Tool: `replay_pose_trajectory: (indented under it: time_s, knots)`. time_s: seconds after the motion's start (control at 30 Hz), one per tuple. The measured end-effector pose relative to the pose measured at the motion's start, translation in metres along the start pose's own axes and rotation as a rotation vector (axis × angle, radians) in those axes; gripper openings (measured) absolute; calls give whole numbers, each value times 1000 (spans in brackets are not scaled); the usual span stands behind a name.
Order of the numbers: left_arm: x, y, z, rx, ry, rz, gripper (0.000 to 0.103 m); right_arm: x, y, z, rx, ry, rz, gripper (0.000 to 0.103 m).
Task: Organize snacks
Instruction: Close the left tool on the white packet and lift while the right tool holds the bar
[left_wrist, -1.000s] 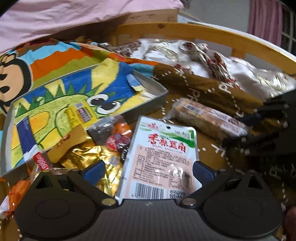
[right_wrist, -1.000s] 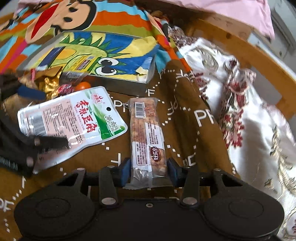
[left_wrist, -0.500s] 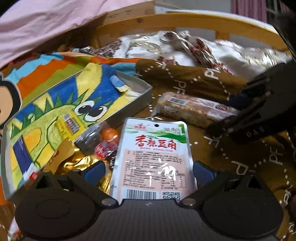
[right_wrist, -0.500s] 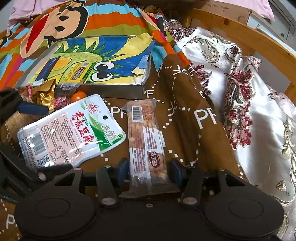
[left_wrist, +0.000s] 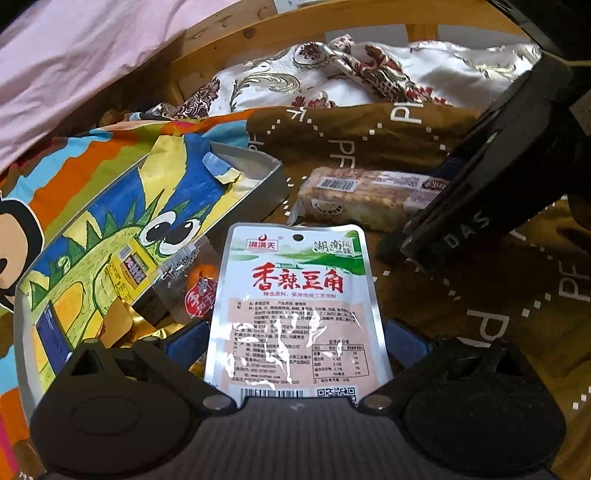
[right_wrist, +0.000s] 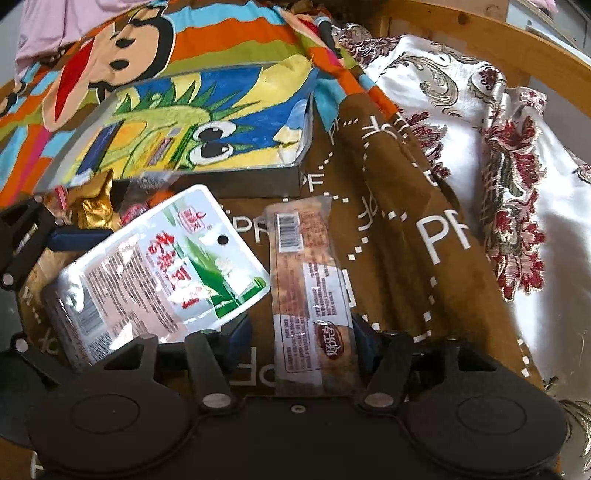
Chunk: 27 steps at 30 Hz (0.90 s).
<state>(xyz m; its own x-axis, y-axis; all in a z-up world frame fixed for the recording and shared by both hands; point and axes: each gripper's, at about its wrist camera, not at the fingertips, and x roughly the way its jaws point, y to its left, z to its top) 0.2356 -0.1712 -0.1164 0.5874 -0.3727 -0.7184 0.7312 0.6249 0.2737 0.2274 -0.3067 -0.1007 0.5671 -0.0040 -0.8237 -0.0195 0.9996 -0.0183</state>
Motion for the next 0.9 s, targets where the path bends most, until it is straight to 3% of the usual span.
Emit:
replay_pose_trajectory:
  time_s: [0.1, 0.13, 0.23, 0.5, 0.7, 0.9]
  knots:
    - [-2, -4, 2, -23, 23, 23, 99, -2, 0, -1, -6, -8, -18, 41]
    - [-3, -6, 3, -13, 26, 30, 99, -3, -2, -1, 5, -10, -15, 41]
    - [-9, -11, 2, 9, 32, 44, 97, -4, -4, -2, 21, -11, -10, 40]
    - [-33, -7, -12, -130, 90, 22, 92, -14, 3, -9, -7, -3, 22, 39]
    - [-52, -16, -27, -158, 136, 33, 93, -27, 14, -24, -44, 13, 68, 39]
    - [-45, -19, -26, -136, 133, 45, 97, -16, 9, -16, 20, 1, 93, 50]
